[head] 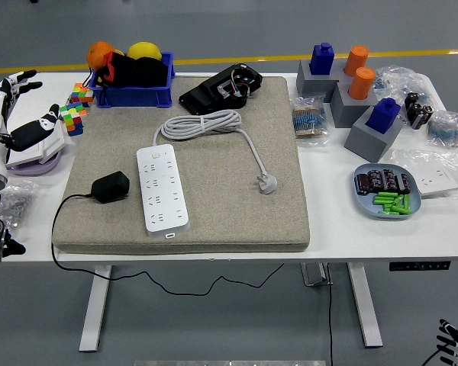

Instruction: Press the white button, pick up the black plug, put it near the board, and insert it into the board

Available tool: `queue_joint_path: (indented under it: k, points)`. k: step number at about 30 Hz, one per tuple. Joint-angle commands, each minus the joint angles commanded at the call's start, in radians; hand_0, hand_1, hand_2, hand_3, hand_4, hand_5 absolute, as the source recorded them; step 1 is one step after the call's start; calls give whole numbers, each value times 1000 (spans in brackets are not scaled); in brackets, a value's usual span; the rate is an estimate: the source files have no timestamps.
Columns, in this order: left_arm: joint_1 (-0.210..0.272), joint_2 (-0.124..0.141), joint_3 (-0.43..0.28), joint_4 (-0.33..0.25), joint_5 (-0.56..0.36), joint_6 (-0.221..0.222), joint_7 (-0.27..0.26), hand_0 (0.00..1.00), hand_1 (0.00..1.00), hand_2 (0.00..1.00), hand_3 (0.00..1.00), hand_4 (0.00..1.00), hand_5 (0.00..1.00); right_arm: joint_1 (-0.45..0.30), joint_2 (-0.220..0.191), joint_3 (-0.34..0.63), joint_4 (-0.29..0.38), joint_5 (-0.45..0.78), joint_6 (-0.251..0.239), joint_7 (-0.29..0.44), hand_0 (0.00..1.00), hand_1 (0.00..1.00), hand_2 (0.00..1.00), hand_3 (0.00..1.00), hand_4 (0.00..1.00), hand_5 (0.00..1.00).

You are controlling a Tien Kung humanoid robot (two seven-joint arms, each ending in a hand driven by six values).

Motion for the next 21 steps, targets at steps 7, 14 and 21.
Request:
queue_joint_path:
  k: [7,14,21]
  points:
    - [-4,4,0,-2,-1,1,-1,928,872,777,830,694,2,3,-4,0,0,1,0,-1,799,725,699,650,725,487]
    - [-14,12,18,6,-4,0,0,927,871,778,830,694,2,-1,-4,1,-1,1,1,-1,799,725,700,650,725,487]
    - [-37,30,50,15,-12,-2,3,927,871,777,830,694,2,-8,-4,-9,0,13,0,-2,799,725,699,650,724,486]
